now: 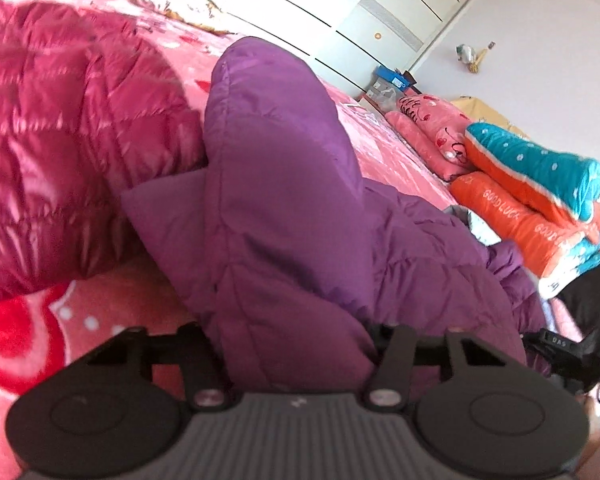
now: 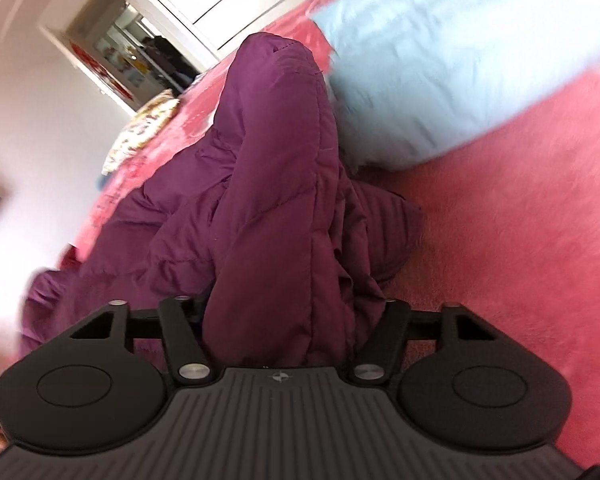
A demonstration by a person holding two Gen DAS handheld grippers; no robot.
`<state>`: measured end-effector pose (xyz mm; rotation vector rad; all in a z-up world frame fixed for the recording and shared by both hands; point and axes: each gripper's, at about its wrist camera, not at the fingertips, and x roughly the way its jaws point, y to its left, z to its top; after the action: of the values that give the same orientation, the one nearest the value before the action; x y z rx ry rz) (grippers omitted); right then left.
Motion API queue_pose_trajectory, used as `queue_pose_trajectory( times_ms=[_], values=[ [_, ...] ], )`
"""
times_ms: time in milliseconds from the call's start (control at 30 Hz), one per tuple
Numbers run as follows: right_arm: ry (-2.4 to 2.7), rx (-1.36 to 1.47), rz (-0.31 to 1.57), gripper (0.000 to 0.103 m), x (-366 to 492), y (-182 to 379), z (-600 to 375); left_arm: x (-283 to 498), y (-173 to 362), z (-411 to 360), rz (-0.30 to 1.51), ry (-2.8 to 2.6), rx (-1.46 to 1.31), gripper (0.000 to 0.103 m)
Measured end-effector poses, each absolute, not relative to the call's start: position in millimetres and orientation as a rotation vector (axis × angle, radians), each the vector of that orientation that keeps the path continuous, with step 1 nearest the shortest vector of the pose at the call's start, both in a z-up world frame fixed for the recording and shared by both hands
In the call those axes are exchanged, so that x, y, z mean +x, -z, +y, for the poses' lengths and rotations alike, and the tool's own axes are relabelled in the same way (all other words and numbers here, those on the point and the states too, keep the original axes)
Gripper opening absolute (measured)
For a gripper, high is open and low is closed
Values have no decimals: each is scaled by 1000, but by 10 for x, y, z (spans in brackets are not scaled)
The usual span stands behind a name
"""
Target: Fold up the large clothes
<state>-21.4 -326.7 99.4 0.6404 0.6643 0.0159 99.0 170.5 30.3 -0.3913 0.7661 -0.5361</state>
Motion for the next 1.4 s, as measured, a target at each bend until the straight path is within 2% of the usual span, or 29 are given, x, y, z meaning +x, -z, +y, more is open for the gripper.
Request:
queue_pose_trajectory(
  times_ms=[133,433,900,1400],
  values=[
    [77,424,634,52,-343,-1186,-2880,892,-436,1600,740,512,-326,41],
    [199,93,500,41,-762,-1484,-2187,697,-739,1518,673,537,-260,34],
    [262,-189,324,37,-1284,-1914,-1613,368,-1209,2311,487,585,-368,31],
    [23,-273,39,36,-662,-2768,-726,-79,-1918,3965,114,311,-531,32]
  ],
)
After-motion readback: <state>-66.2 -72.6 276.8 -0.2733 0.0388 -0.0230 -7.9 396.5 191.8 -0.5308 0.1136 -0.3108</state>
